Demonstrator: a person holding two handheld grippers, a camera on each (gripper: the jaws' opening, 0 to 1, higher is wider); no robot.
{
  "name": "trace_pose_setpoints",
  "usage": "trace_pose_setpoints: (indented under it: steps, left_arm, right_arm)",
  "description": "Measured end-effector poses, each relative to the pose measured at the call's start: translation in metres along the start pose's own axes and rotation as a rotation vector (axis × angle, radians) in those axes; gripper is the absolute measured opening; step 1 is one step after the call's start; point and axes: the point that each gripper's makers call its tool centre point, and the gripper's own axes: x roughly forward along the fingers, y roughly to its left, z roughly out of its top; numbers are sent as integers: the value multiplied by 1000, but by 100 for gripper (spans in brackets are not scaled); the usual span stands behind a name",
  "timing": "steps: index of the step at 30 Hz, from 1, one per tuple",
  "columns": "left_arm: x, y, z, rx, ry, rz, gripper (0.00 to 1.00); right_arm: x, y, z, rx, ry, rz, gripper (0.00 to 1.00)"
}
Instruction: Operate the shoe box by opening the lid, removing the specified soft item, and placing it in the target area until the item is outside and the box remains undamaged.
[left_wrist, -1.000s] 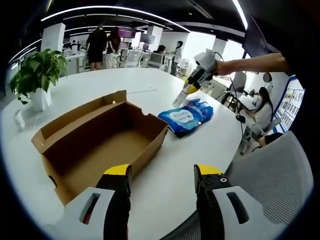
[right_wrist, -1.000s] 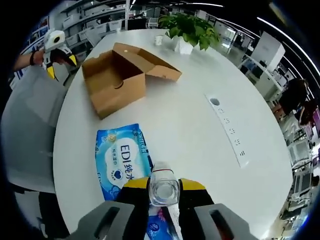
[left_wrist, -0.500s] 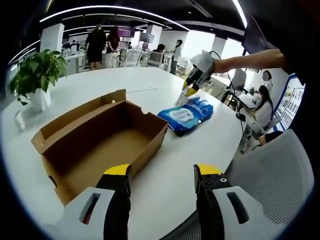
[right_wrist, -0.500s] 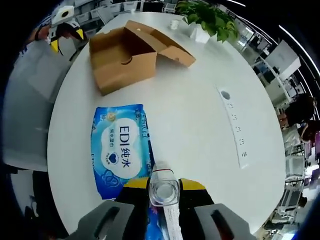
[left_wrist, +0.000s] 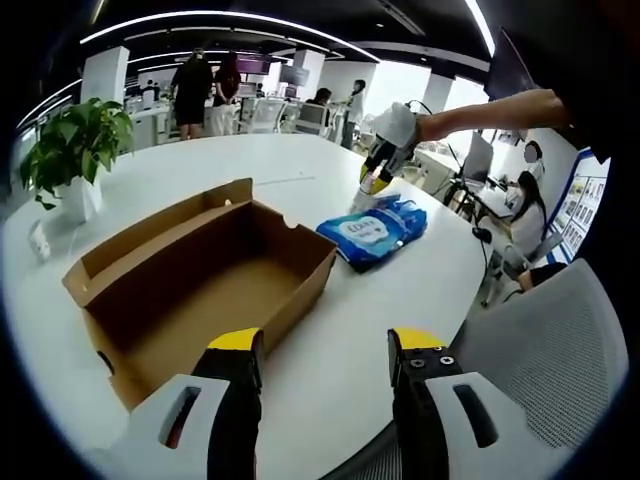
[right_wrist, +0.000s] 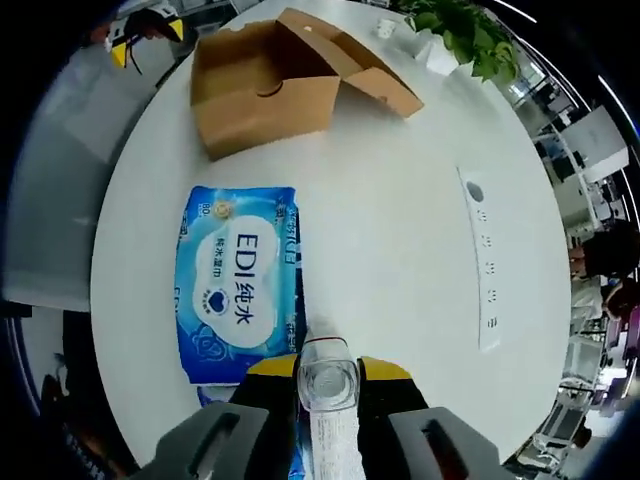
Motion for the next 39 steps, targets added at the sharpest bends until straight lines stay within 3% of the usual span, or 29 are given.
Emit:
trace_pose_setpoints:
  steps: [19,39]
  left_arm:
    - [2,2,-1,-3,-2,-4,51]
    - [3,4,-1,-1,-6,-10,50]
  right_arm:
    - [7,-10,6,14,65,76,18]
    - [9,-10,-1,42,89,79,21]
